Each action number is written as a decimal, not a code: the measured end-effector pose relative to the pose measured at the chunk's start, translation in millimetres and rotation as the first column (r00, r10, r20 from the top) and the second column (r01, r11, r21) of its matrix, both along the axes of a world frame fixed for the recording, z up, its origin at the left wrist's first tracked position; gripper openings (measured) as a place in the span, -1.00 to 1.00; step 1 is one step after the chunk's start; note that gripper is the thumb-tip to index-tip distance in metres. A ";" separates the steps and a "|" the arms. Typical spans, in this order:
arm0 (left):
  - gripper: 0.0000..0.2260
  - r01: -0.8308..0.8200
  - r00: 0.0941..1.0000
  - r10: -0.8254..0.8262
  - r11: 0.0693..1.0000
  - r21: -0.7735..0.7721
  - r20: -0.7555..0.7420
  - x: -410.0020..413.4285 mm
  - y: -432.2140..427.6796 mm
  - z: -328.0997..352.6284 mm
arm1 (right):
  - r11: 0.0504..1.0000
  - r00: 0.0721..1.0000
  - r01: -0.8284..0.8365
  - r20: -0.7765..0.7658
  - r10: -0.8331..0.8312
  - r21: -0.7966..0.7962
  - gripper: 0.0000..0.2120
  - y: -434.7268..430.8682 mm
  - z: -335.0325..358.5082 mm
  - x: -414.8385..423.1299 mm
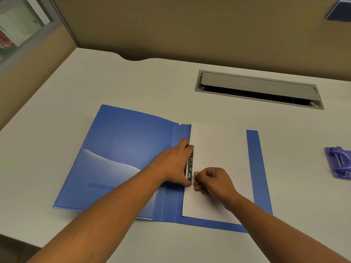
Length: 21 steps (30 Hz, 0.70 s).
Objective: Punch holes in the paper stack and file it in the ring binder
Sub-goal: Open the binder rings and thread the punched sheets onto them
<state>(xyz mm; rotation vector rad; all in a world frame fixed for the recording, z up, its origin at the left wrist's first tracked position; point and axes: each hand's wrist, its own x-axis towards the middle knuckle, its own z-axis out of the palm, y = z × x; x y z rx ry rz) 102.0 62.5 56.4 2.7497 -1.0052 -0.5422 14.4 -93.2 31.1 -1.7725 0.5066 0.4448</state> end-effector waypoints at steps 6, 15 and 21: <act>-0.23 0.011 1.000 -0.011 0.999 -0.036 0.011 3.3 5.9 -1.6 | 1.000 1.000 -0.003 -0.002 0.003 0.001 -0.72 -0.8 -0.6 -0.4; -0.15 0.004 1.000 -0.002 0.995 -0.100 0.017 5.4 10.1 -8.1 | 1.000 1.000 -0.004 0.003 0.004 -0.016 -0.73 0.2 -2.0 -0.5; -0.13 -0.012 1.000 0.012 0.992 -0.126 -0.002 3.3 11.4 -10.2 | 1.000 1.000 0.002 0.009 -0.002 -0.018 -0.74 0.5 -0.7 -0.9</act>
